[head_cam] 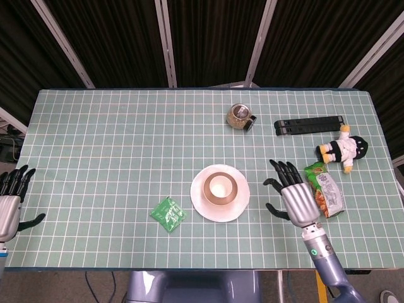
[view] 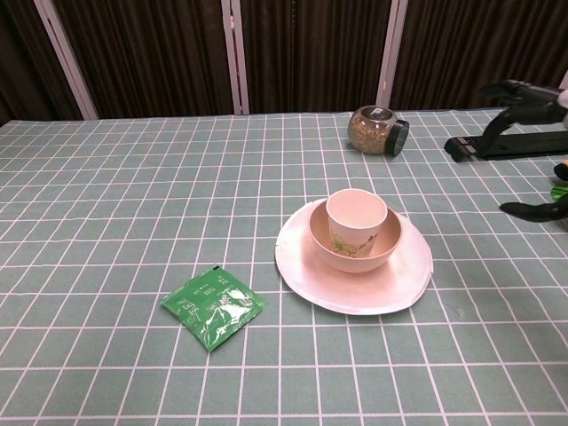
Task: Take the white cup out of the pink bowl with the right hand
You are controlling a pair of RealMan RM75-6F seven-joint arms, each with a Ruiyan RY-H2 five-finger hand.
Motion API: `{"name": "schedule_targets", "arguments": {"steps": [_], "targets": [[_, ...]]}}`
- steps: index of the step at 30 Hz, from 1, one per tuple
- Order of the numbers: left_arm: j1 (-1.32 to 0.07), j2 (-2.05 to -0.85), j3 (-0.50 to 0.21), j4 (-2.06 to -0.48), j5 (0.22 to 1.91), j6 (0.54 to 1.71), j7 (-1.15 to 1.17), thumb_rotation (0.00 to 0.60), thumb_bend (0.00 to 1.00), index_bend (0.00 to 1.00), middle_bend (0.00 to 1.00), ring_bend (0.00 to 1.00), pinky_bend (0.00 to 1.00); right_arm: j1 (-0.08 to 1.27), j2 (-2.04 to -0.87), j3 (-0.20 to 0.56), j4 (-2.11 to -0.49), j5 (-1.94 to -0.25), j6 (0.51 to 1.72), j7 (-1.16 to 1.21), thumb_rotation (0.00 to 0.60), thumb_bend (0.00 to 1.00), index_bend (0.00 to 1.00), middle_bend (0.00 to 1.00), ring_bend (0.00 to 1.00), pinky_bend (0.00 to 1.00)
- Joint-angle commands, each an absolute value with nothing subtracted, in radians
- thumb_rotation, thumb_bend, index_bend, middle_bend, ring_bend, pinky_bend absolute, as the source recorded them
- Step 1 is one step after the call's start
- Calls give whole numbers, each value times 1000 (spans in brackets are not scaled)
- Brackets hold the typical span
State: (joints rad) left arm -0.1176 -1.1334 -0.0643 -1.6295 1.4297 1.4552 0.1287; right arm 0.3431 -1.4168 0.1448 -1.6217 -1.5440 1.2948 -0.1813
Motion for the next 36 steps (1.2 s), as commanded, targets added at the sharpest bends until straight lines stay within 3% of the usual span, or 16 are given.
{"name": "schedule_targets", "arguments": {"steps": [1,17,36], "targets": [[-118,-1130,-66,-1628,1429,1453,119,600,0,0,0,0,0,377,-1469,161,-1626,-1510,1257,-225,600,161,390,0,0,0],[-127,-1126,-66,-1623,1417,1428,108,600,0,0,0,0,0,471,-1620,219,-1575,-1366,1161,-294,600,181,462,17,0,0],[-133,-1123,-69,-1618,1403,1411,93,600,0,0,0,0,0,526,-1719,222,-1500,-1292,1120,-288,600,191,492,39,0,0]]}}
